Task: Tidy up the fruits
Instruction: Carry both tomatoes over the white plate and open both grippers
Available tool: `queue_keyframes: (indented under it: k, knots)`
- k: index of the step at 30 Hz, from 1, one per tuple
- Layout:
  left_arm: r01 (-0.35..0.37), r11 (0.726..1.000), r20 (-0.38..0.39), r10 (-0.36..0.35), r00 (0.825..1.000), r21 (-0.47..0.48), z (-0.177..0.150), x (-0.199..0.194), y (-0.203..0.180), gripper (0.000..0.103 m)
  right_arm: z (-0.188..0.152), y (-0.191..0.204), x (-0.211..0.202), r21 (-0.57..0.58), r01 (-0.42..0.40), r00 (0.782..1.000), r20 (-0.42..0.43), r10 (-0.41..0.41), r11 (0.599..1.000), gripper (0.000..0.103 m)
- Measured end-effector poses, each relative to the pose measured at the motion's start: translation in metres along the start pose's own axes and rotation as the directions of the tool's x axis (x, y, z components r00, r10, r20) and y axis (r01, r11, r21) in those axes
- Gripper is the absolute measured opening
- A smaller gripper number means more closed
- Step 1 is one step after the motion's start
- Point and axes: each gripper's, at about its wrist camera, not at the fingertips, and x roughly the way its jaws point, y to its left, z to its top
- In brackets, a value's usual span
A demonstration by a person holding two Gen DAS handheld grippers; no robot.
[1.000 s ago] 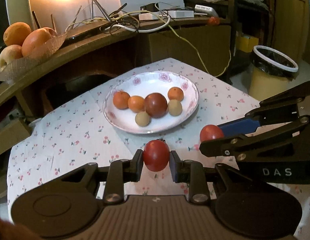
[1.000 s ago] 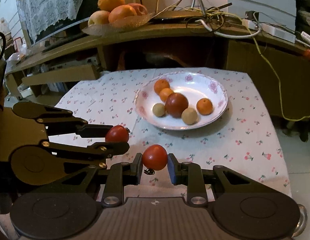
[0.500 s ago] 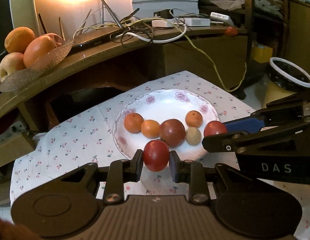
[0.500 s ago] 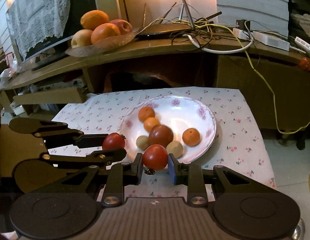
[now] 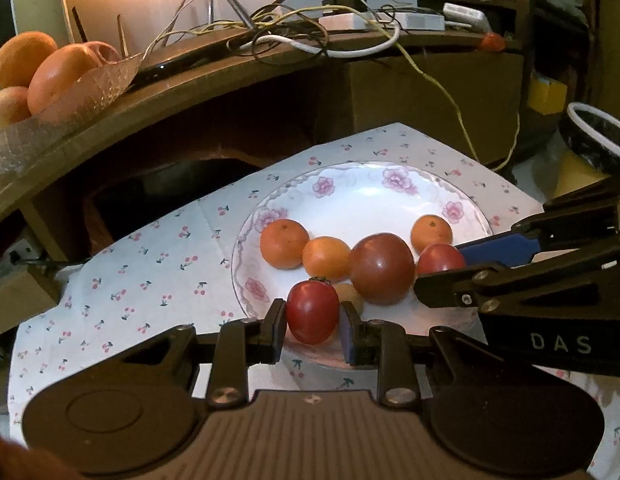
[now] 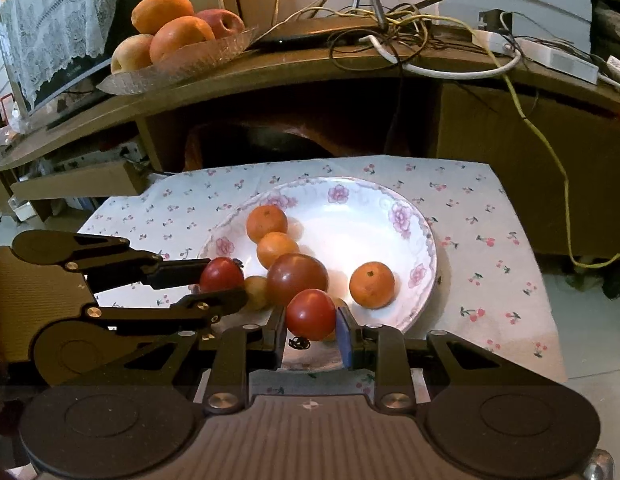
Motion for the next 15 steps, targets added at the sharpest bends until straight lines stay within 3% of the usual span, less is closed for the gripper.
queue_keyframes:
  k: [15]
  knots:
    - [0.013, 0.999, 0.029, -0.012, 1.000, -0.034, 0.014, 0.021, 0.006, 0.034, 0.013, -0.011, 0.014, -0.016, 0.043, 0.999, 0.032, -0.042, 0.999, 0.029]
